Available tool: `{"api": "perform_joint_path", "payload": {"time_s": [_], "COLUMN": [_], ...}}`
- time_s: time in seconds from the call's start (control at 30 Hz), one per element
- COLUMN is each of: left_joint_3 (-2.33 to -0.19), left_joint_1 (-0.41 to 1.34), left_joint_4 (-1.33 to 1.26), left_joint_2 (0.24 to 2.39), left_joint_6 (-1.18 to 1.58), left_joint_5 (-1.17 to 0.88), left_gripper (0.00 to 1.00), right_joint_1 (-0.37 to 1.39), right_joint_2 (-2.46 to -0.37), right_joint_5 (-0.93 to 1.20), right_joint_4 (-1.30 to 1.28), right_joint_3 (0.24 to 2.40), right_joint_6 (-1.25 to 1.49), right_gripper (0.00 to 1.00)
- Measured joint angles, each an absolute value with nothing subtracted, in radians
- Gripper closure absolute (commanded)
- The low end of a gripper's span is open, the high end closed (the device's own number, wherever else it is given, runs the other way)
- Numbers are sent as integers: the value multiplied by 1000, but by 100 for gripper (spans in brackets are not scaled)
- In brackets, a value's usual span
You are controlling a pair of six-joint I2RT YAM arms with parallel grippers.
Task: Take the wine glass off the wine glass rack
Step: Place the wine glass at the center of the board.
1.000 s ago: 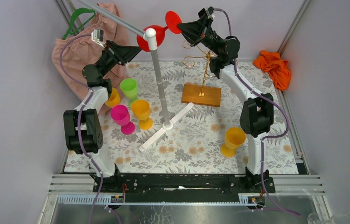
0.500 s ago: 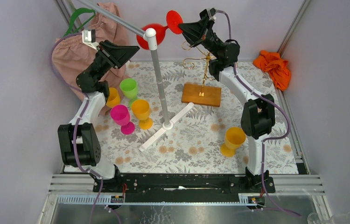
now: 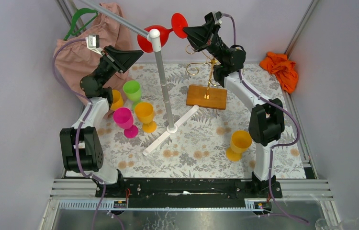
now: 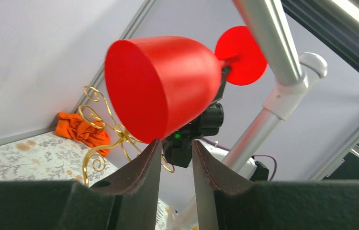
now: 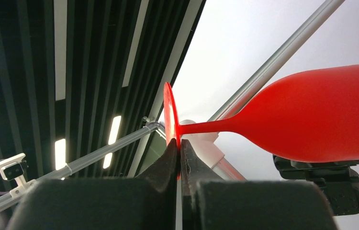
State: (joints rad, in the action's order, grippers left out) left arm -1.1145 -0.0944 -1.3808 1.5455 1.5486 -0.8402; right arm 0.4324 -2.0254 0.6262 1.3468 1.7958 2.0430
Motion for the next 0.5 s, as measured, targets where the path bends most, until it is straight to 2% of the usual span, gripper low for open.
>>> {"api": "perform_joint_path", "payload": {"time_s": [0.5], "left_joint_3": [-1144], "left_joint_1": [-93], "left_joint_4": [-1336], "left_joint_2": [1568], "left_joint_6": [1493], "left_joint_5": [-822], "left_gripper": [65], "right_joint_1": [438], "right_joint_2": [-2032], "right_joint_5": [627], "right_joint_4": [1353], "right_joint_3": [1806], "right_joint_6": [2043], "right_gripper": [100]}}
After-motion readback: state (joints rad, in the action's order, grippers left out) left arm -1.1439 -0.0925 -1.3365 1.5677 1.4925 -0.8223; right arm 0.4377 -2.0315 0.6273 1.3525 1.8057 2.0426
